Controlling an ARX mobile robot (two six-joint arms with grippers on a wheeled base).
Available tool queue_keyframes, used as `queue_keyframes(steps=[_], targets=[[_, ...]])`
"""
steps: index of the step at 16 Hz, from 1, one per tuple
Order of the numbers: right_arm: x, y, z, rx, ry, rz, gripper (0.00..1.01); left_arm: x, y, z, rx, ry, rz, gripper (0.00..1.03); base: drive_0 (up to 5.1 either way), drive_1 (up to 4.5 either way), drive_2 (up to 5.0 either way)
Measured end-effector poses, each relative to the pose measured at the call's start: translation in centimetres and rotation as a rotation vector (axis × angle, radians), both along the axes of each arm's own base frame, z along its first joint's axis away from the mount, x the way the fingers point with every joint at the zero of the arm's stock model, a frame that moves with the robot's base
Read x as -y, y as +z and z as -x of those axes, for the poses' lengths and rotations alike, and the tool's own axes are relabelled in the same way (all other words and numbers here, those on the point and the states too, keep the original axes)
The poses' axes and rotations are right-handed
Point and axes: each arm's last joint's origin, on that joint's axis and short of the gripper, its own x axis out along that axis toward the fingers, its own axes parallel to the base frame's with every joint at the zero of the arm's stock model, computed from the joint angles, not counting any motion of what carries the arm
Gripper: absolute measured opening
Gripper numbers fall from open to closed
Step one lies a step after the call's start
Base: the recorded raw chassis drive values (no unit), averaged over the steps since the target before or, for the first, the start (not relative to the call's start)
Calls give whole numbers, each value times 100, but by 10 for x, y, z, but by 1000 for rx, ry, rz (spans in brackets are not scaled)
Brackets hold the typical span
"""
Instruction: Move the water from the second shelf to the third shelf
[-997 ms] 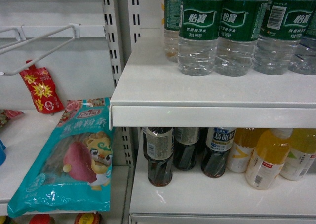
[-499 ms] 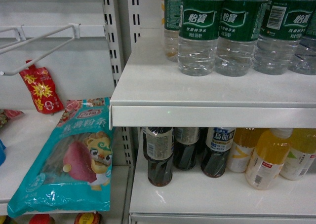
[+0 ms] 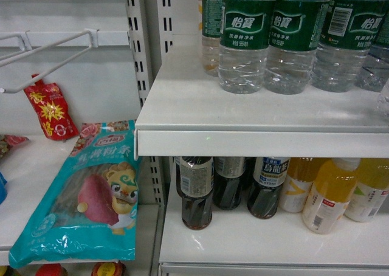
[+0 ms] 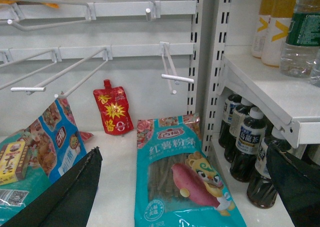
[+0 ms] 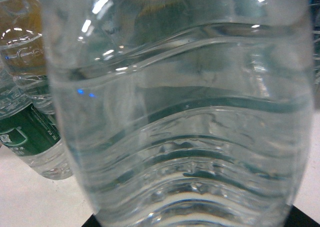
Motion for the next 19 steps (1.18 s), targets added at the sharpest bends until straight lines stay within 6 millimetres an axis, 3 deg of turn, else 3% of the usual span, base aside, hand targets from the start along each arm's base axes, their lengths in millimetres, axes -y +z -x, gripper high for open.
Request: queue_keyframes(steps=[10, 19], targets=[[-21, 2, -52, -64, 51, 64, 40, 0, 0, 0, 0, 0, 0, 98, 0, 0, 0], [-24, -1, -64, -74, 40, 96, 40, 0, 0, 0, 0, 0, 0, 98, 0, 0, 0]])
